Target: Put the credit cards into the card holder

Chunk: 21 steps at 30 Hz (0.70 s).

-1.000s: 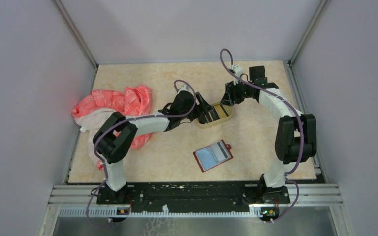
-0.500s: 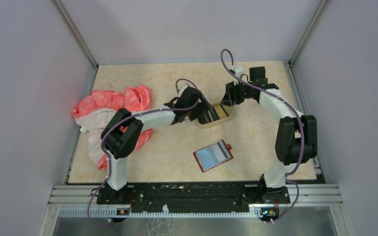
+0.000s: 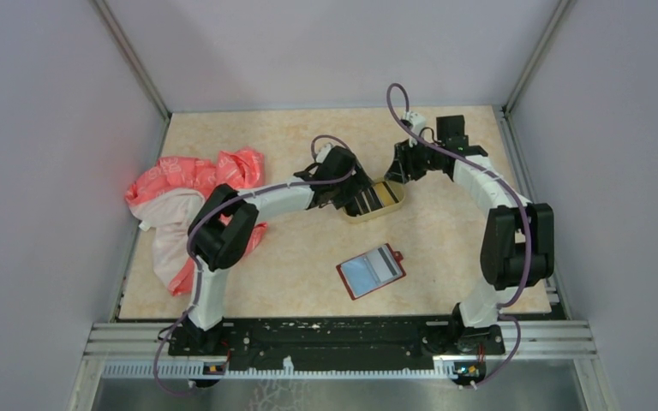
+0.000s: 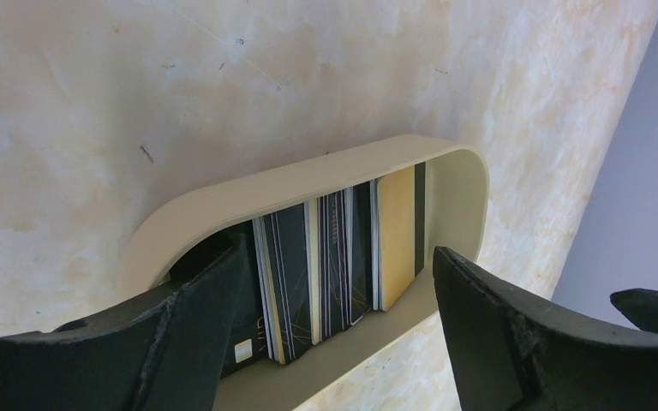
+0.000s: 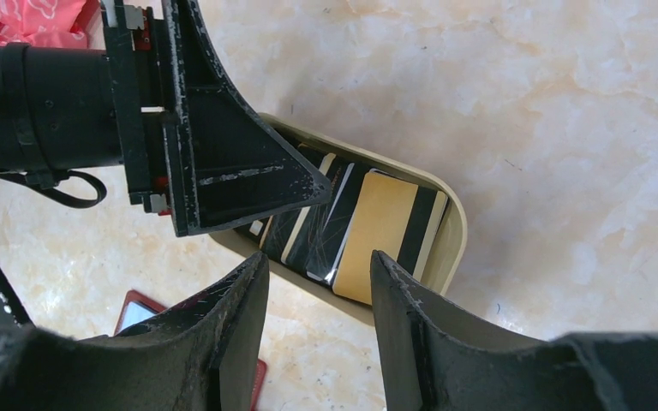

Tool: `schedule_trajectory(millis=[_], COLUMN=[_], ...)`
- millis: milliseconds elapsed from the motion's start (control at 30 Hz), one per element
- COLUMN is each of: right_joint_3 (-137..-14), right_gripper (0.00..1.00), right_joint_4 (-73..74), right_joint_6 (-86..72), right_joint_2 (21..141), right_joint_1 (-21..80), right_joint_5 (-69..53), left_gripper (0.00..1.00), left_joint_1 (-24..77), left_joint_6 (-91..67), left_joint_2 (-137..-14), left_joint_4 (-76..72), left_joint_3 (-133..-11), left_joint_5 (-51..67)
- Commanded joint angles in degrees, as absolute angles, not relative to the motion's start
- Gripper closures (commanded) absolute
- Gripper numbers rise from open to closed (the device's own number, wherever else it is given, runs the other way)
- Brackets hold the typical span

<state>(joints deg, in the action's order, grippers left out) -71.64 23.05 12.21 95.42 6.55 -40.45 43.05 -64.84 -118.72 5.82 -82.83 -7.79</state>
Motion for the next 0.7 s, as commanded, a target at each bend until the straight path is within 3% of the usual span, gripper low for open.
schedule_trajectory(millis=[0, 400, 667], right_joint_3=[-71.4, -71.2, -71.0], right_gripper=[0.53, 0.53, 0.53], right_joint_4=[20.8, 20.4, 20.4], right_joint_6=[11.8, 11.4, 11.4], right_joint_2=[92.1, 91.5, 91.3], right_joint_1=[5.9, 5.8, 5.7], right_joint_5=[-42.3, -43.1, -43.3], left_gripper=[0.12, 0.12, 0.21], left_joint_1=[43.7, 44.0, 44.0], left_joint_6=[-67.0, -67.6, -66.5], left_joint_2=[-120.9, -123.9, -117.4], left_joint_4=[10.6, 12.6, 0.8], left_joint_3=[-85.7, -89.6, -80.6], left_joint_5=[-9.8, -8.8, -6.1])
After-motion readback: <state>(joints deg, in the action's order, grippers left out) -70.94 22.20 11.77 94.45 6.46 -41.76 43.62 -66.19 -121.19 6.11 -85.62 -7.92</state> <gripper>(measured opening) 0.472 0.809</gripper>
